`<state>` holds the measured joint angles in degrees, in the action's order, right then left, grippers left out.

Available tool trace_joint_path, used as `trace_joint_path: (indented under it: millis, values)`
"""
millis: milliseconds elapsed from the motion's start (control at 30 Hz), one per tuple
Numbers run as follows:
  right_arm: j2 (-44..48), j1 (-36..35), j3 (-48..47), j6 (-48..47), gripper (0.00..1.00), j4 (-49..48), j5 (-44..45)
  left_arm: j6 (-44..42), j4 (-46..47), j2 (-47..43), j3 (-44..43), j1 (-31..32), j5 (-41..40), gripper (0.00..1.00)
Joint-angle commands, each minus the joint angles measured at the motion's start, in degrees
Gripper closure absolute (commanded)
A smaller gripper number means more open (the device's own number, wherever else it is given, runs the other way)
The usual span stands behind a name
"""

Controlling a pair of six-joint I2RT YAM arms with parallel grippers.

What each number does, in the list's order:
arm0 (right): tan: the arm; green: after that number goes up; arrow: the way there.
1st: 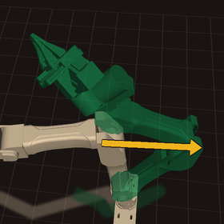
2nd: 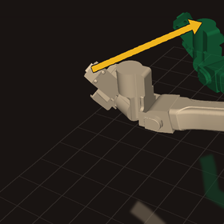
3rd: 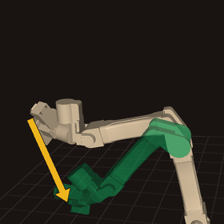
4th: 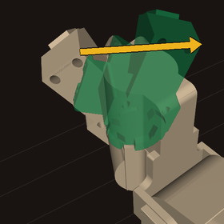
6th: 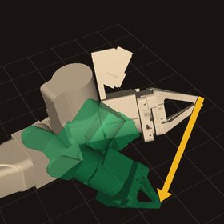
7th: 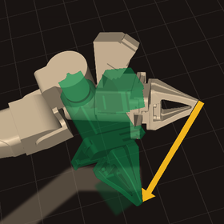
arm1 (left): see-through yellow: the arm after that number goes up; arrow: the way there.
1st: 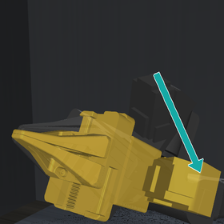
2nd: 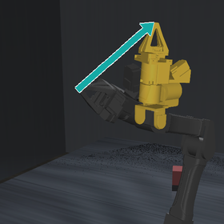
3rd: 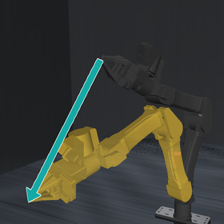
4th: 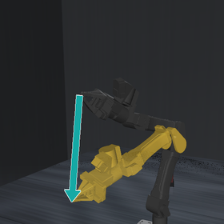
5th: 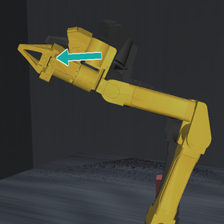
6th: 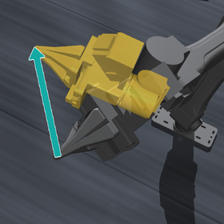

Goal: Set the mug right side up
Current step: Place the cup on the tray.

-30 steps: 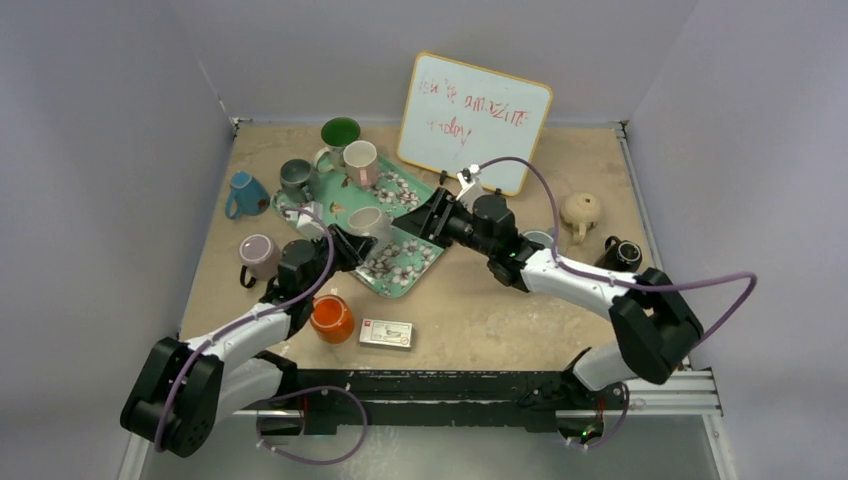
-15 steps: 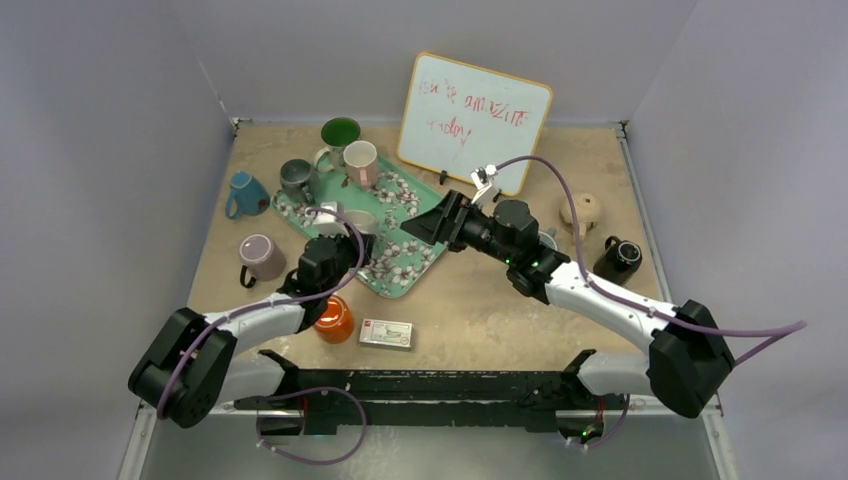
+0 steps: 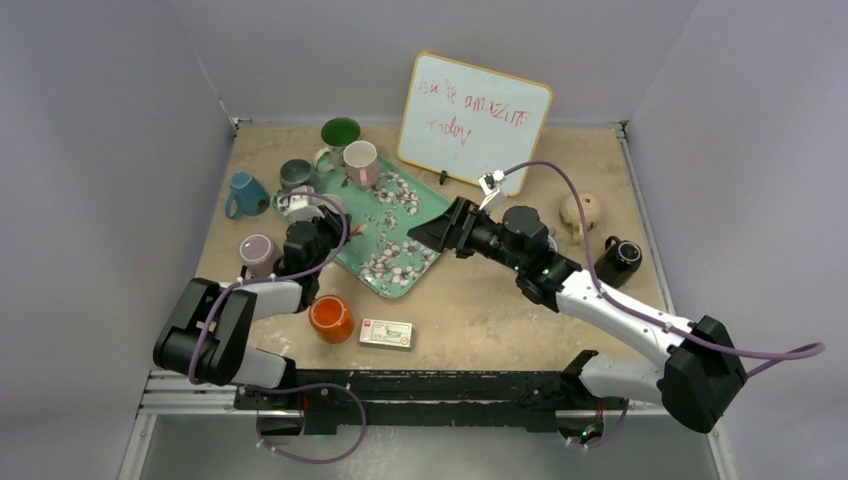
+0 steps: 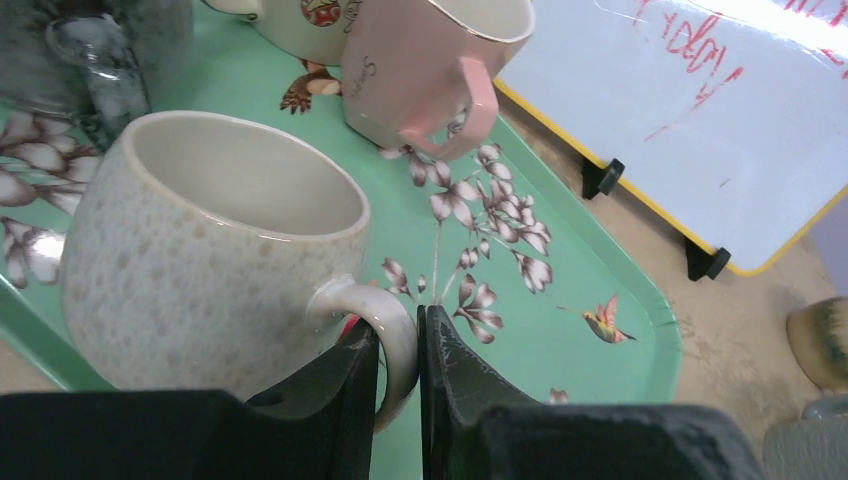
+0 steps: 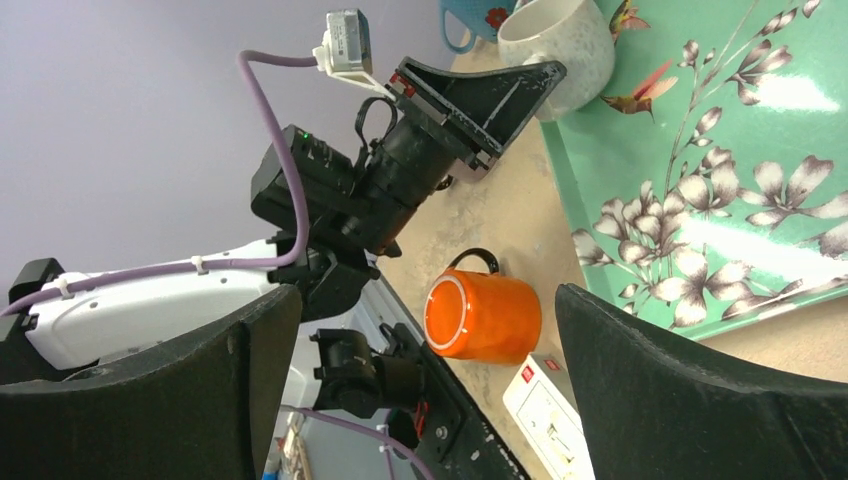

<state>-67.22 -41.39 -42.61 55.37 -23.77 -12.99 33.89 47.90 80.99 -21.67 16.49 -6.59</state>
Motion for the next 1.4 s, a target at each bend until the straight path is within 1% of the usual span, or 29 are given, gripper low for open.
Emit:
trace_joint_path:
  millis: [0,67,167,267,333,467,600,667,733,833,900,967,1100,1133,1233,1367]
  values:
    - [1.02,0.08,0.36,-1.78,0.01,0.21,-0.08,0.47,1.88,1.66,-1.97,-1.34,1.22,1.0]
    - [1.3,0.07,0.6,-1.85,0.01,0.34,-0.1,0.39,4.87,2.94,-1.83,-1.52,3.61,1.0]
    - [2.01,0.08,1.09,-2.23,0.01,0.93,0.37,0.64,11.24,4.65,-1.49,-1.55,10.67,1.0]
    - [2.75,0.11,1.53,-2.36,0.01,1.01,0.6,1.13,15.01,5.98,-1.61,-1.55,16.97,1.0]
    - [3.03,0.16,1.64,-2.54,0.01,1.09,0.73,1.62,17.27,6.89,-1.23,-1.55,19.46,1.0]
    - [2.57,0.21,1.24,-3.12,0.01,1.6,0.66,2.75,23.5,8.25,1.14,-1.78,20.79,1.0]
    - [2.18,0.23,1.19,-3.04,0.01,1.89,0.04,3.09,23.33,7.56,1.42,-1.99,20.96,1.0]
    - [2.41,0.33,1.29,-2.85,0.01,1.8,-0.14,3.24,20.3,7.28,1.29,-2.35,19.83,1.0]
    - [2.76,0.42,1.35,-2.83,0.01,1.93,-0.14,3.41,18.02,6.89,1.59,-2.59,19.09,0.89]
    - [3.43,0.44,1.48,-3.07,0.01,2.51,0.53,3.83,15.97,5.18,2.76,-2.69,18.67,0.79]
    - [3.8,0.51,1.6,-3.21,0.01,2.74,0.89,3.81,8.46,2.47,1.27,-2.78,17.37,0.74]
    - [3.89,0.52,1.78,-3.09,0.01,2.89,0.91,2.98,0.22,-0.88,-0.33,-2.78,15.96,0.72]
    - [3.85,0.52,2.36,-2.26,0.01,2.59,0.38,1.78,-5.41,-7.29,0.43,-2.78,14.26,0.68]
    - [3.85,0.52,2.43,-1.93,0.01,2.32,0.34,1.77,-8.49,-8.62,0.22,-2.78,13.43,0.67]
    - [3.67,0.53,2.48,-1.43,0.01,1.89,0.17,1.45,-12.74,-11.14,0.36,-2.78,11.31,0.66]
    - [3.96,0.52,2.61,-1.17,0.01,1.95,0.0,3.69,-24.49,-13.4,-1.95,-2.87,5.18,0.66]
